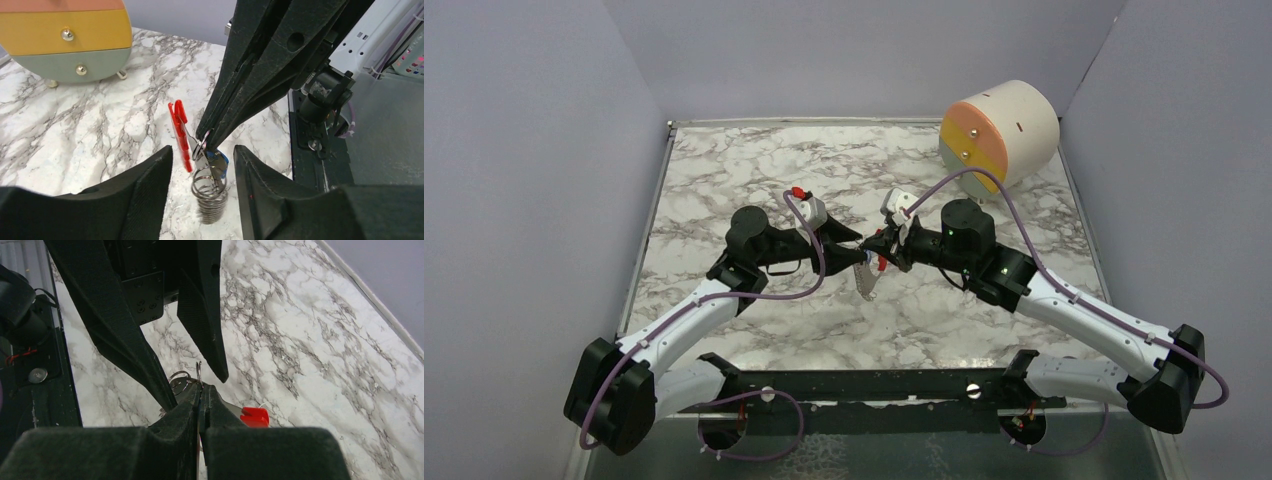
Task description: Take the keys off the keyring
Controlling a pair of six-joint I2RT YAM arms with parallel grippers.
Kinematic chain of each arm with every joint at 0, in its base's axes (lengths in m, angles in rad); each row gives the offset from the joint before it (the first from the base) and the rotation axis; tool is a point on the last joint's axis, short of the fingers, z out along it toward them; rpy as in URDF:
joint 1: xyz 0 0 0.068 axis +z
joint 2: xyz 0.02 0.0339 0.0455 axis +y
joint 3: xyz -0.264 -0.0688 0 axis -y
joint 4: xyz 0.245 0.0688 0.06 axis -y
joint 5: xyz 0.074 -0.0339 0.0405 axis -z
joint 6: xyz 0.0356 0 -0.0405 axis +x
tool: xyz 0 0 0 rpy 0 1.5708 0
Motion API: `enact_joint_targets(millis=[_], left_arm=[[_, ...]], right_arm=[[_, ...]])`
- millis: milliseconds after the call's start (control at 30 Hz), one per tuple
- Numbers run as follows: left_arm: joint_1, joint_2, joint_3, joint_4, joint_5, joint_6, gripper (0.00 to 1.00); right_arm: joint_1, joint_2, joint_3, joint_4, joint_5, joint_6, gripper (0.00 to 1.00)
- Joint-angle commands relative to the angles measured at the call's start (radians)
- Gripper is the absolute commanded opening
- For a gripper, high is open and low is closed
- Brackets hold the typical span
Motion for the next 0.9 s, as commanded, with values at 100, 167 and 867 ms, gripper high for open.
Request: enact_joint_targets(millis=[100,167,867], left_arm=[[-0.005,-0.033,0.023,-0.008,-0.029,0.015,0.70],[-0.006,-0.056,0.018,-0.008,-0.037,0.021,0.70],[-0.005,-0.109,0.002,-0.008,-0.060,0.064,0.56]], right_arm=[[0.009,-0.012,0.016,0.053,-0.011,0.008,0.01],[0.010,-0.011,0.014,0.055,-0.012,0.009,0.01],[0.019,-0.014,0.024,0.055,-0.045,0.019,0.01]])
